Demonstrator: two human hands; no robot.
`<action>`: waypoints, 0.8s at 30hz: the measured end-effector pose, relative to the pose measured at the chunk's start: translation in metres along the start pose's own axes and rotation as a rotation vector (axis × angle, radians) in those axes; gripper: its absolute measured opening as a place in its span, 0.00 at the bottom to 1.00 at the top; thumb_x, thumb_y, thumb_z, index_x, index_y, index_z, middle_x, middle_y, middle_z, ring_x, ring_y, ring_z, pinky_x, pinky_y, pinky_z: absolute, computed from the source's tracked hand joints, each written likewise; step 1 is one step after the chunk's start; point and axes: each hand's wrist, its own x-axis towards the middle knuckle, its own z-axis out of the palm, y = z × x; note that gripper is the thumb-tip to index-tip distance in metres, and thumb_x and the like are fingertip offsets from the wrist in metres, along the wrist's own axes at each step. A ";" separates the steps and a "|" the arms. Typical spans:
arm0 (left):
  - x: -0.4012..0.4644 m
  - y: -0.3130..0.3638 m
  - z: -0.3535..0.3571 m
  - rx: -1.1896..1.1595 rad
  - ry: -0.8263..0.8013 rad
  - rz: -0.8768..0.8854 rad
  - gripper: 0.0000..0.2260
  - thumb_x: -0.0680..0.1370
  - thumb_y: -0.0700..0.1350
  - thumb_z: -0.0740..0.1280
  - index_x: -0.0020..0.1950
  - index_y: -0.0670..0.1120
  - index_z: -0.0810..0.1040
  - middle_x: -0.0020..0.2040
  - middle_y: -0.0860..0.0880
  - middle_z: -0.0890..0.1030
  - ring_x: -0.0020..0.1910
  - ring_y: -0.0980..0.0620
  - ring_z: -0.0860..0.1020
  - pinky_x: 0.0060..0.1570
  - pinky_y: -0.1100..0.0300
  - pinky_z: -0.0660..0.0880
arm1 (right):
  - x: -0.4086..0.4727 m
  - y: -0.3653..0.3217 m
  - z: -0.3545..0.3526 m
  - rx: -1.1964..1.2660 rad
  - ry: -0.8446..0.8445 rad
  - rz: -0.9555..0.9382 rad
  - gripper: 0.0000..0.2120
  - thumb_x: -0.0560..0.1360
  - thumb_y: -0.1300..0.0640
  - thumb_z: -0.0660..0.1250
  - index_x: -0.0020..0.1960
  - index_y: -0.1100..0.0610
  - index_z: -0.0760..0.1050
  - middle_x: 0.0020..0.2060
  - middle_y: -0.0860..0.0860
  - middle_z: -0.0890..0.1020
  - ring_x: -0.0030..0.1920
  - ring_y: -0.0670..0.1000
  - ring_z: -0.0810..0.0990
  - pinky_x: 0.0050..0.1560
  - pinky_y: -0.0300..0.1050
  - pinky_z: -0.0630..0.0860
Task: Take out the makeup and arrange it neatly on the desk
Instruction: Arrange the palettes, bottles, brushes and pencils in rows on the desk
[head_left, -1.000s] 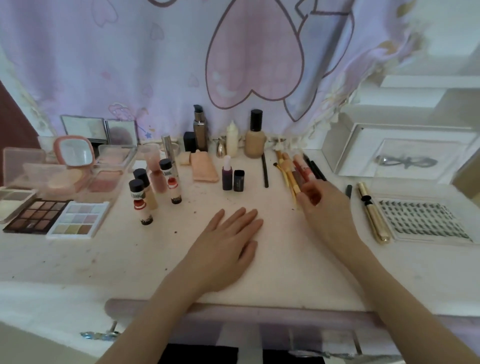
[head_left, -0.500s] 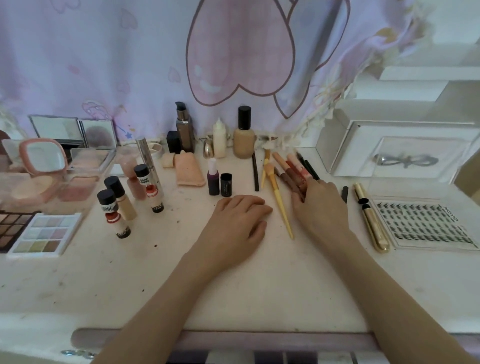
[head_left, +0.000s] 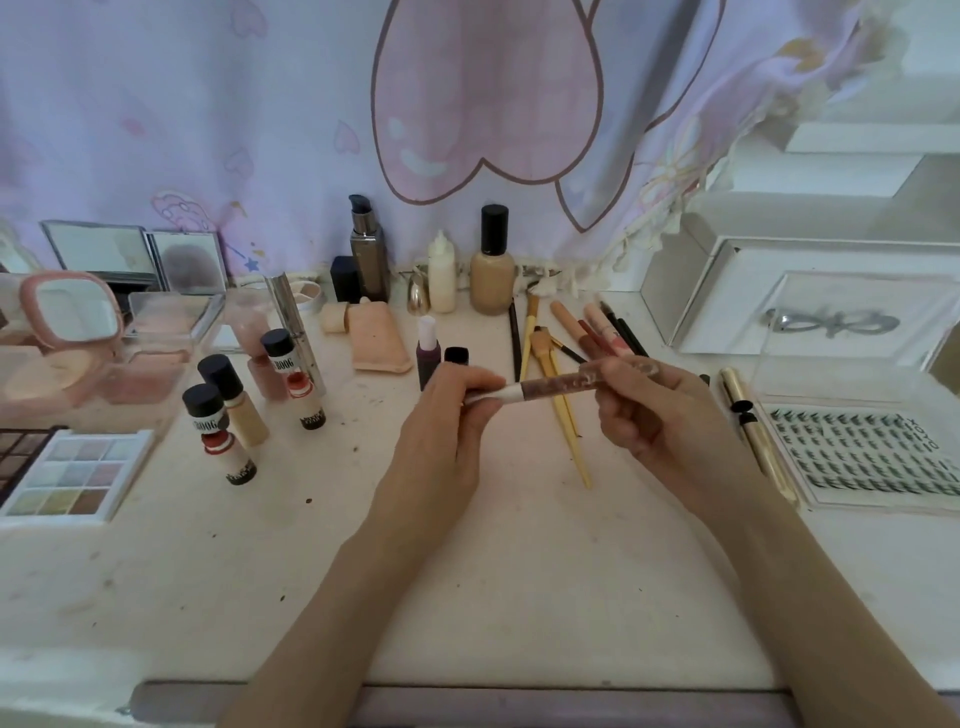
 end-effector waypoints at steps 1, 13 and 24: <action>-0.001 0.002 0.000 -0.011 0.005 -0.023 0.08 0.78 0.39 0.60 0.51 0.54 0.69 0.41 0.58 0.72 0.41 0.66 0.72 0.42 0.75 0.69 | 0.000 0.000 -0.001 0.043 0.001 0.008 0.09 0.68 0.54 0.67 0.38 0.60 0.81 0.26 0.52 0.74 0.23 0.46 0.66 0.21 0.34 0.63; 0.000 -0.007 -0.010 -0.096 0.105 -0.213 0.12 0.80 0.50 0.54 0.37 0.56 0.70 0.26 0.55 0.68 0.26 0.59 0.65 0.26 0.69 0.61 | -0.004 0.011 0.006 -0.003 -0.137 -0.093 0.08 0.69 0.59 0.66 0.44 0.56 0.83 0.31 0.50 0.79 0.31 0.45 0.75 0.33 0.33 0.73; -0.006 0.004 -0.006 -0.027 0.056 -0.144 0.15 0.69 0.66 0.53 0.35 0.57 0.70 0.25 0.55 0.71 0.27 0.59 0.71 0.28 0.71 0.67 | -0.002 0.005 0.004 0.033 -0.034 -0.062 0.06 0.68 0.56 0.66 0.38 0.57 0.82 0.25 0.51 0.74 0.23 0.46 0.66 0.24 0.36 0.61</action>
